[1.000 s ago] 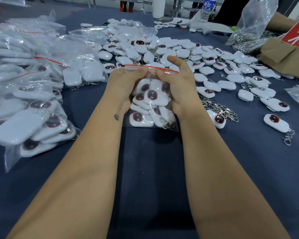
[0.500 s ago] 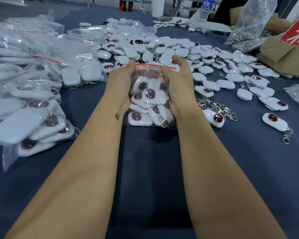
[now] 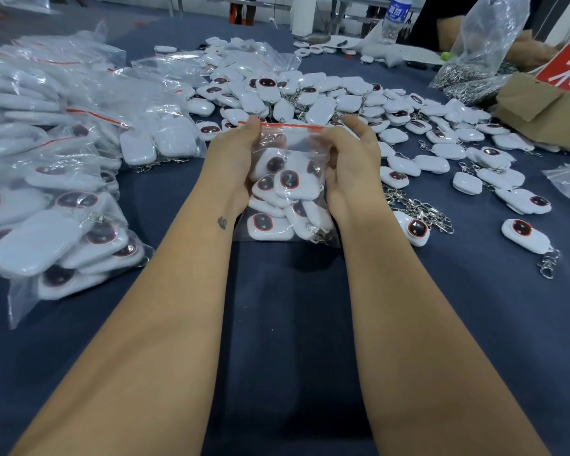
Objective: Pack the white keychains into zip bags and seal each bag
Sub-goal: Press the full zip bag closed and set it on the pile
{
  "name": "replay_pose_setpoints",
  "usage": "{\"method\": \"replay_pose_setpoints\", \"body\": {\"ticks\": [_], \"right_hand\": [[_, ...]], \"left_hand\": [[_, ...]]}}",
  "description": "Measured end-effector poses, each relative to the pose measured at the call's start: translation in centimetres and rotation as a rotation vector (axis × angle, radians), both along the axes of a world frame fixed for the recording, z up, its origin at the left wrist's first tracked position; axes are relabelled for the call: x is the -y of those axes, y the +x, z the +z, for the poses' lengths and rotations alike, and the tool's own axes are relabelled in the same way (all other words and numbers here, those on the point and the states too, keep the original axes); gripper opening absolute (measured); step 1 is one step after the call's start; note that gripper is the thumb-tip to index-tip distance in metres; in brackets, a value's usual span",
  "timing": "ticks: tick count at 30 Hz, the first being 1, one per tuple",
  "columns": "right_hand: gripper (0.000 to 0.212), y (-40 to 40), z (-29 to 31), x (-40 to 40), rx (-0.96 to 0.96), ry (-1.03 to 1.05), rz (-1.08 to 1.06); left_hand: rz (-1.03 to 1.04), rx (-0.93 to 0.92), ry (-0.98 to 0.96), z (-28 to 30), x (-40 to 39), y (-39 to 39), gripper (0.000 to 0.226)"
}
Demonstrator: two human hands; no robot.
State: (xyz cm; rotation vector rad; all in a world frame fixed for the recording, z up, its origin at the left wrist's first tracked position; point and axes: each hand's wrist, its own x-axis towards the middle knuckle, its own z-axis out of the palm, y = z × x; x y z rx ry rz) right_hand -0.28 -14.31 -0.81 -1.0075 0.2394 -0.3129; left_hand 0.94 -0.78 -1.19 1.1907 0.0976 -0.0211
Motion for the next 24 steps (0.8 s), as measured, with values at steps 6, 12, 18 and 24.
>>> {"method": "replay_pose_setpoints", "body": {"ticks": [6,12,18,24], "right_hand": [[0.041,-0.42,-0.18,-0.16,0.05,-0.098,-0.015],[0.029,-0.57,-0.12,0.0,-0.01,-0.09,0.069],[0.017,-0.68,-0.08,-0.05,-0.088,-0.537,0.349],[0.035,-0.44,-0.61,-0.63,-0.084,-0.529,0.027]], "left_hand": [[0.04,-0.011,0.005,-0.14,0.06,0.15,0.032],[0.054,-0.031,-0.083,-0.17,0.29,0.11,0.039],[0.038,-0.041,-0.376,0.21,-0.29,0.22,0.044],[-0.087,0.036,0.19,0.05,-0.28,-0.66,0.037]]}}
